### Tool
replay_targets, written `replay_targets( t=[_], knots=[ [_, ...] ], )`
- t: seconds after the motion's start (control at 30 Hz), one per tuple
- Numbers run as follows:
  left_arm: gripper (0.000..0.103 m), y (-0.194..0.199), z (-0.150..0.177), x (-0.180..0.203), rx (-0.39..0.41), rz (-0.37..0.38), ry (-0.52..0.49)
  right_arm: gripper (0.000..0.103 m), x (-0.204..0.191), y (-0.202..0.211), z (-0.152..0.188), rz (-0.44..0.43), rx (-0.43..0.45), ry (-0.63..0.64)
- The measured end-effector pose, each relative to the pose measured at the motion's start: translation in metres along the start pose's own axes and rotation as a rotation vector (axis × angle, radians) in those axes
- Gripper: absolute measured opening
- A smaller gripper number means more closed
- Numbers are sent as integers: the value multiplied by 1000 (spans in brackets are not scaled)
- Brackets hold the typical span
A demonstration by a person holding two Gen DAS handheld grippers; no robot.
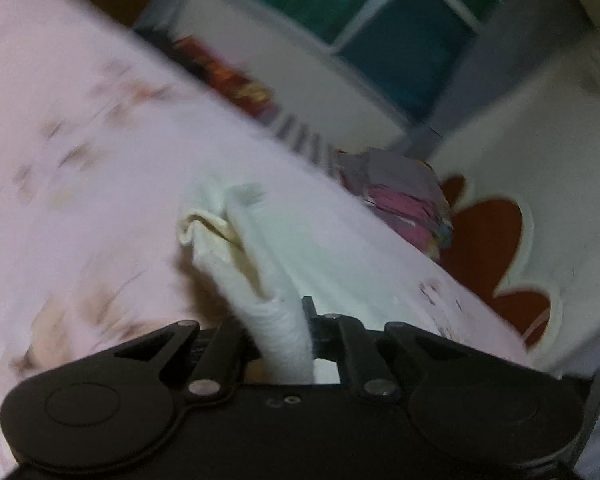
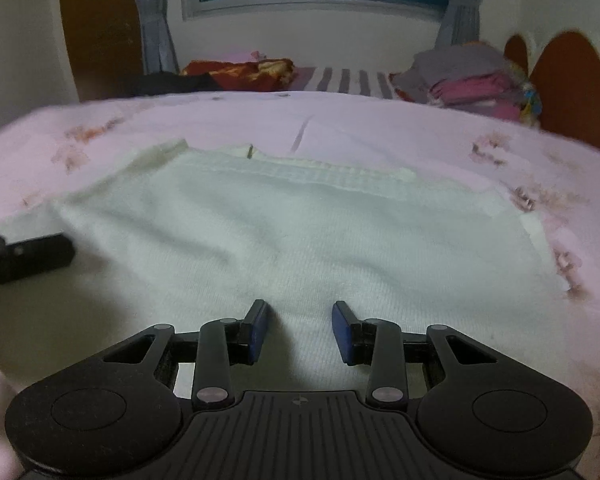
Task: Fold small clothes
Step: 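Grasp one side of the folded sweater with the left gripper and fold it inward, then open the left gripper to release the folded side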
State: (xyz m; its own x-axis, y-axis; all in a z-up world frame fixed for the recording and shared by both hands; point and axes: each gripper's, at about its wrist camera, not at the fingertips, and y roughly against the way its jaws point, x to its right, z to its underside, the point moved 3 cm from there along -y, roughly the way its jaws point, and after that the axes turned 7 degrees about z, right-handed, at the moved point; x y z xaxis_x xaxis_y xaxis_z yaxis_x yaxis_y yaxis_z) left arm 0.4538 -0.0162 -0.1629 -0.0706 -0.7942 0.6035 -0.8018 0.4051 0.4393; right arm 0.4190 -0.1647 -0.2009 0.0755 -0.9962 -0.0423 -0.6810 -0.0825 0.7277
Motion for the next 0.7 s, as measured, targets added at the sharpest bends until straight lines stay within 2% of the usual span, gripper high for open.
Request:
replay_targets(
  t=[0.1, 0.17, 0.27, 0.43, 0.5, 0.57, 0.63, 0.7],
  knots=[
    [7, -12, 6, 47, -34, 38, -182, 36, 27, 13, -6, -75, 2, -117],
    [7, -24, 16, 79, -78, 78, -277, 36, 47, 24, -8, -76, 21, -155],
    [7, -42, 39, 116, -147, 133, -368, 36, 85, 40, -8, -81, 36, -212],
    [7, -67, 90, 146, -250, 162, -452, 36, 146, 60, 3, -43, 40, -282],
    [8, -76, 114, 147, -314, 150, -476, 36, 166, 64, 10, -39, 28, -315],
    [11, -73, 131, 148, -323, 129, -515, 36, 182, 69, 16, -39, 22, -353],
    [23, -70, 137, 149, -337, 135, -530, 36, 192, 73, 19, -52, 26, -379],
    [30, -62, 143, 150, -369, 169, -531, 36, 193, 77, 18, -71, 36, -385]
  ],
)
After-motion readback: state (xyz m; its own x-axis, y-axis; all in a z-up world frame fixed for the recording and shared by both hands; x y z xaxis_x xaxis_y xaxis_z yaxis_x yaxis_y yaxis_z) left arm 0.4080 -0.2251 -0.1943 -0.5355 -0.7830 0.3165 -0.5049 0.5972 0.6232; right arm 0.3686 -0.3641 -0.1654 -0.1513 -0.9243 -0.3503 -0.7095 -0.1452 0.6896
